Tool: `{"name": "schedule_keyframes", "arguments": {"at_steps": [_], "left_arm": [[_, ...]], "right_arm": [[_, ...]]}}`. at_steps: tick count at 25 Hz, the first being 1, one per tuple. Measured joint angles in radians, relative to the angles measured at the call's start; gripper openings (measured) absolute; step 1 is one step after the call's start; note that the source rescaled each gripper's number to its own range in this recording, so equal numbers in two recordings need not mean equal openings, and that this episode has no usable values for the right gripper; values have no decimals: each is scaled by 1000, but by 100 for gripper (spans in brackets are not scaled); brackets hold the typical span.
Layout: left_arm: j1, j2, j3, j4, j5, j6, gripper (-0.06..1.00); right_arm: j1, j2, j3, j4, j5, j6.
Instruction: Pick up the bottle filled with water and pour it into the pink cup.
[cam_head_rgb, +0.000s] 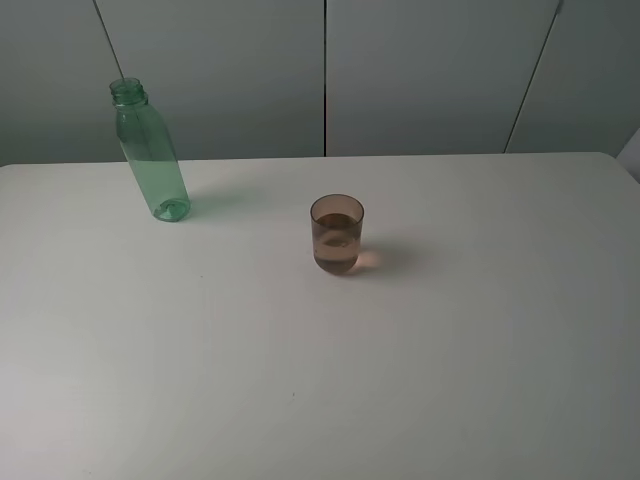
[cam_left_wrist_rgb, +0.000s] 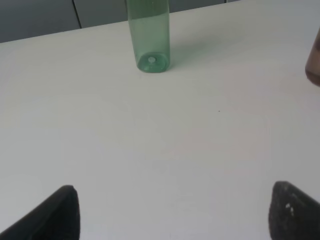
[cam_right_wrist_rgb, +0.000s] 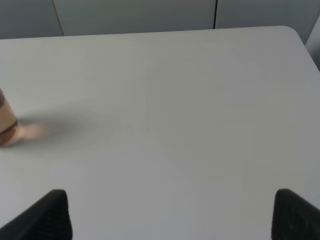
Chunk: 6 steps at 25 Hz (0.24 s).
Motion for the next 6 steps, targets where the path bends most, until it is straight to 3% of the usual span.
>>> {"name": "schedule_keyframes", "arguments": {"at_steps": [6], "left_arm": [[0, 0, 0, 0, 0, 0, 84]], "right_arm": [[0, 0, 0, 0, 0, 0]]}}
